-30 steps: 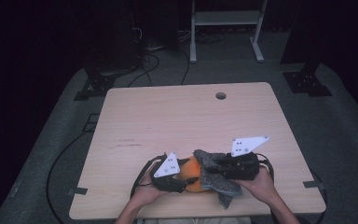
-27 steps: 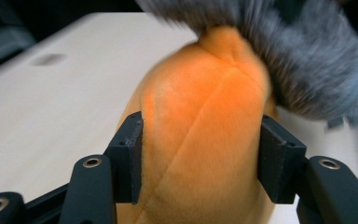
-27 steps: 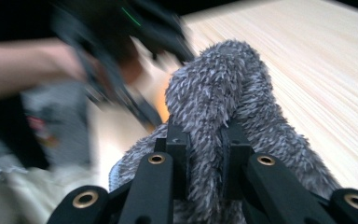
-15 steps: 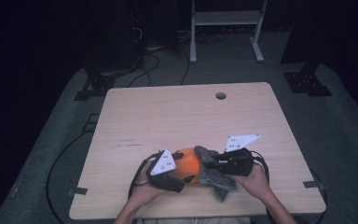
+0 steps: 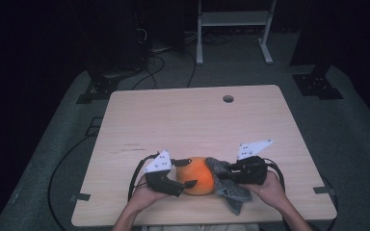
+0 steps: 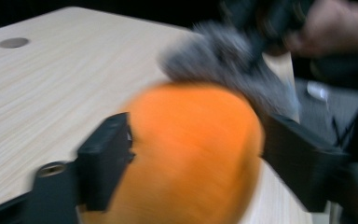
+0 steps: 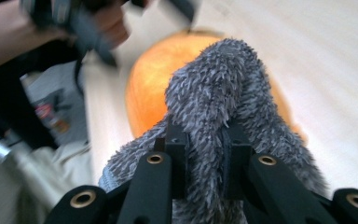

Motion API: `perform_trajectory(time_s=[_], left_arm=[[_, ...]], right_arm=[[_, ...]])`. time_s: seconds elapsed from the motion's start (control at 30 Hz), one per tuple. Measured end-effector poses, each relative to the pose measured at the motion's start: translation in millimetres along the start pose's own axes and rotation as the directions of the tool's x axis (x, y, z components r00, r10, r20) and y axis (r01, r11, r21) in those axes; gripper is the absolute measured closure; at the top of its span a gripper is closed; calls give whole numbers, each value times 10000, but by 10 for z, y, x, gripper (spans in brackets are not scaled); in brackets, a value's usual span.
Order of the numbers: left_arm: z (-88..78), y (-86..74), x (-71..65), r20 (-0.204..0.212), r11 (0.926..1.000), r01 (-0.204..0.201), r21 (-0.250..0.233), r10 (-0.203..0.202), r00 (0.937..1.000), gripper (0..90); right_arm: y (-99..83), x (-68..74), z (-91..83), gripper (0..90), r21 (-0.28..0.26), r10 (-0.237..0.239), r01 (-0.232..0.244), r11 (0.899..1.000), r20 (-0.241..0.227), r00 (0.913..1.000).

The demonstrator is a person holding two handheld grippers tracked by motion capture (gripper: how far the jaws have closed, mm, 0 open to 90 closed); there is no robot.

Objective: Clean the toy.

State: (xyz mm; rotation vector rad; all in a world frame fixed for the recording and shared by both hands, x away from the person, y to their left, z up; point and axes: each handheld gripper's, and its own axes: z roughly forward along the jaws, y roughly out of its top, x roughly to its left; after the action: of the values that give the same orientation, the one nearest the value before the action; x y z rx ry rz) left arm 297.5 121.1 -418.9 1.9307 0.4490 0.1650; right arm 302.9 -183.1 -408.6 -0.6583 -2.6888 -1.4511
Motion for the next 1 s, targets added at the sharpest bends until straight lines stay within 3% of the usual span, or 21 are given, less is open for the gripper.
perform_trajectory(time_s=[0.03, 0.13, 0.17, 0.23, 0.3, 0.37, 0.43, 0.53, 0.57, 0.6, 0.63, 0.7, 0.77, 0.87, 0.93, 0.97, 1.0], left_arm=[[44, -3, 25, -418, 9995, 156, 264, -145, 9990, 143], [109, -35, 18, -354, 9980, 176, 615, -155, 9993, 154], [140, -73, -19, -371, 9964, 65, 841, -34, 9993, 184], [142, -80, -31, -256, 9965, 16, 830, 5, 9997, 242], [142, -84, -72, -83, 9915, -496, 1202, 510, 9987, 256], [104, -89, -105, 192, 9848, -913, 1480, 895, 9958, 296], [88, -96, -103, 328, 9846, -933, 1479, 894, 9955, 298], [50, -85, -84, 626, 9921, -625, 1084, 559, 9965, 274], [63, -58, -84, 567, 9940, -523, 964, 470, 9973, 234], [111, -10, -85, 279, 9957, -326, 864, 303, 9992, 128], [156, 3, -87, 217, 9937, -298, 1083, 276, 9994, 110], [193, -8, -102, 196, 9897, -437, 1365, 414, 9990, 112], [206, -57, -139, 130, 9857, -728, 1518, 717, 9973, 212], [162, -84, -131, 209, 9830, -729, 1687, 703, 9973, 244], [146, -103, -127, 357, 9827, -796, 1673, 746, 9966, 247], [143, -107, -131, 395, 9825, -837, 1663, 781, 9962, 247], [144, -109, -136, 404, 9825, -867, 1651, 811, 9959, 247]], right_arm=[[-57, 35, -8, 761, 377, -207, 218, 9991, -292, 9994], [-68, 75, -53, 759, 469, -295, 314, 9984, -405, 9987], [-52, 88, -75, 759, 362, -319, 333, 9988, -365, 9988], [8, 110, -108, 760, -28, -431, 430, 9991, -225, 9988], [59, 123, -109, 760, -247, -514, 510, 9984, -188, 9985], [137, 144, -15, 759, 56, -827, 827, 9966, -10, 9966], [131, 143, 33, 759, 221, -841, 841, 9962, 14, 9965], [54, 117, 55, 761, 217, -663, 666, 9975, -159, 9977], [30, 123, 53, 761, 234, -649, 653, 9976, -189, 9977], [14, 154, 60, 761, 346, -757, 765, 9965, -258, 9968], [17, 176, 68, 761, 362, -849, 864, 9956, -391, 9956], [28, 208, 82, 760, 395, -995, 1014, 9941, -465, 9940], [35, 208, 70, 762, 520, -1111, 1123, 9923, -269, 9934], [-1, 136, 18, 764, 477, -848, 851, 9952, -84, 9964], [-40, 53, -29, 765, 655, -681, 649, 9957, 480, 9965], [-52, 6, -60, 764, 455, -380, 360, 9983, 444, 9983], [-52, 6, -60, 764, 455, -380, 360, 9983, 444, 9983]])
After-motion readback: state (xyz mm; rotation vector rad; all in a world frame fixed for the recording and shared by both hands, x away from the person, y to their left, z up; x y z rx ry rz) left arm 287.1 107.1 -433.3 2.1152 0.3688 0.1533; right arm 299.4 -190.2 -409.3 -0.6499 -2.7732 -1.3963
